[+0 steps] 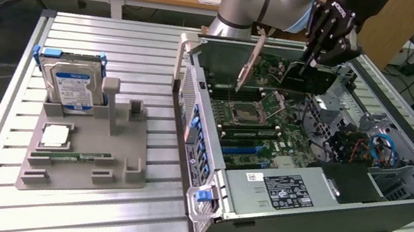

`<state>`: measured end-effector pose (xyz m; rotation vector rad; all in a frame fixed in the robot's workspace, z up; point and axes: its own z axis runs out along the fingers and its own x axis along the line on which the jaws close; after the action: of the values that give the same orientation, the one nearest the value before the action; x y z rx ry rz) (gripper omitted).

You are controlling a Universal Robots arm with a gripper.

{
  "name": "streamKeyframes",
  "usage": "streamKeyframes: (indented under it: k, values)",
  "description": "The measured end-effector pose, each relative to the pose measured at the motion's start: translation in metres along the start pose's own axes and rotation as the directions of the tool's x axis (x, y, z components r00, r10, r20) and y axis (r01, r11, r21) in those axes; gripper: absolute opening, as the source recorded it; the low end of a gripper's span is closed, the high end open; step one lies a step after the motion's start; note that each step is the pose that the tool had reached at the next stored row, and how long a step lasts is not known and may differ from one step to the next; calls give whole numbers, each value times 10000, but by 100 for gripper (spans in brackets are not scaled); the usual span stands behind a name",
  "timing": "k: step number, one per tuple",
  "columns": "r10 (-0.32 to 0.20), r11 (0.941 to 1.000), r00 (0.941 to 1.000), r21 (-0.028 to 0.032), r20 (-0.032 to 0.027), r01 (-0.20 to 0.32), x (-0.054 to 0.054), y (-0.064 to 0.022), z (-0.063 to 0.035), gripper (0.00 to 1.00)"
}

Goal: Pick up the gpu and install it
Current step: 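Insert the gpu into the slot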

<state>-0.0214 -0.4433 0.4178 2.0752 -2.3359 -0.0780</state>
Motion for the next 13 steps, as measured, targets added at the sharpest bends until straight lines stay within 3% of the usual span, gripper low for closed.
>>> streamKeyframes:
  k: [6,10,13]
  values:
    - [-86,9999,10000,146,10,86,2,-3,60,26]
    - [-437,9989,9990,196,-5,437,3,-4,92,26]
    - [-458,9987,9989,198,-55,459,3,-4,93,26]
